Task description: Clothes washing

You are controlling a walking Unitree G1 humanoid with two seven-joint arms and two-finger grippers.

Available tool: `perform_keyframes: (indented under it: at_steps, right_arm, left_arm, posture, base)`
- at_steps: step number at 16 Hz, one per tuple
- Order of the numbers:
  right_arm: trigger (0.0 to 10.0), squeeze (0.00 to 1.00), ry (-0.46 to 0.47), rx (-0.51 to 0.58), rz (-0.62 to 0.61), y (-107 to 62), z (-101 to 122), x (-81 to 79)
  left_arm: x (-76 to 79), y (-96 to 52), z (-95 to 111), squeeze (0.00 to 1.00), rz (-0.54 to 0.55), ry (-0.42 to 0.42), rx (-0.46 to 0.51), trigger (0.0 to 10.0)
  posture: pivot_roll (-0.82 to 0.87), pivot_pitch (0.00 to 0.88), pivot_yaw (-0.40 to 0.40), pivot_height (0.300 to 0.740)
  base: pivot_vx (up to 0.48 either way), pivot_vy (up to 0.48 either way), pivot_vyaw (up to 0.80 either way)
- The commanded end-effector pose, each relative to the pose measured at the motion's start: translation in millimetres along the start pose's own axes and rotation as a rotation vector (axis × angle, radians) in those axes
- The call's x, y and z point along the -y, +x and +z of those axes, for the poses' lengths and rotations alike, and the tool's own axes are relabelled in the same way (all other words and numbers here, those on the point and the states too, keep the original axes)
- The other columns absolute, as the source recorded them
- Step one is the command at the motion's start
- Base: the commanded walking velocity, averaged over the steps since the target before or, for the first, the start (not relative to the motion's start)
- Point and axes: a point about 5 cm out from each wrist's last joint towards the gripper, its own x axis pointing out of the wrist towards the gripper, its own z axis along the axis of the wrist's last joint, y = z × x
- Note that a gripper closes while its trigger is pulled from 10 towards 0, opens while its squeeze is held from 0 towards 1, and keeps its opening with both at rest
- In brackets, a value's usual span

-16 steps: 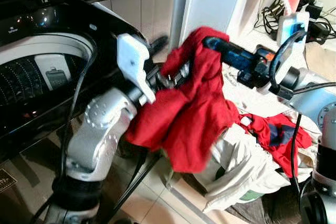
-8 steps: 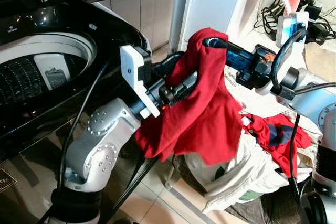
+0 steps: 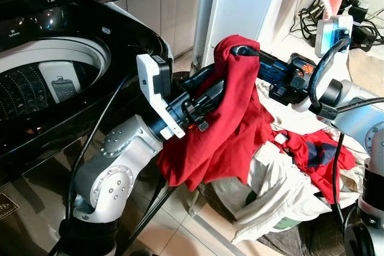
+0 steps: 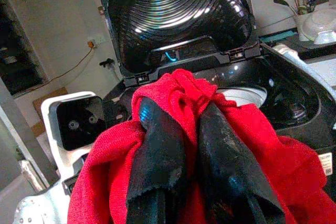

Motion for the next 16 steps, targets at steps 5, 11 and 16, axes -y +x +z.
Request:
perform_keyframes:
  at_steps: [5, 11, 16]
  right_arm:
    - [0.0, 0.0, -0.008, -0.008, 0.038, 4.7, -2, -8.0]
    - [0.0, 0.0, -0.008, -0.009, 0.028, 3.5, -4, -7.1]
    - [0.0, 0.0, -0.011, -0.01, 0.019, 2.9, -4, -6.2]
  left_arm:
    - [10.7, 7.0, -3, 0.0, -0.07, 0.012, -0.038, 0.0]
    - [6.0, 5.7, -5, 0.0, -0.042, 0.042, -0.065, 0.0]
    - [-0.9, 5.7, -2, 0.0, 0.002, 0.054, -0.041, 0.0]
  posture:
    - [-0.01, 0.0, -0.084, 0.74]
    - [0.0, 0.0, -0.082, 0.74]
    - [0.0, 0.0, -0.082, 0.74]
  base:
    - [0.0, 0.0, 0.0]
    - [0.0, 0.0, 0.0]
    - [0.0, 0.0, 0.0]
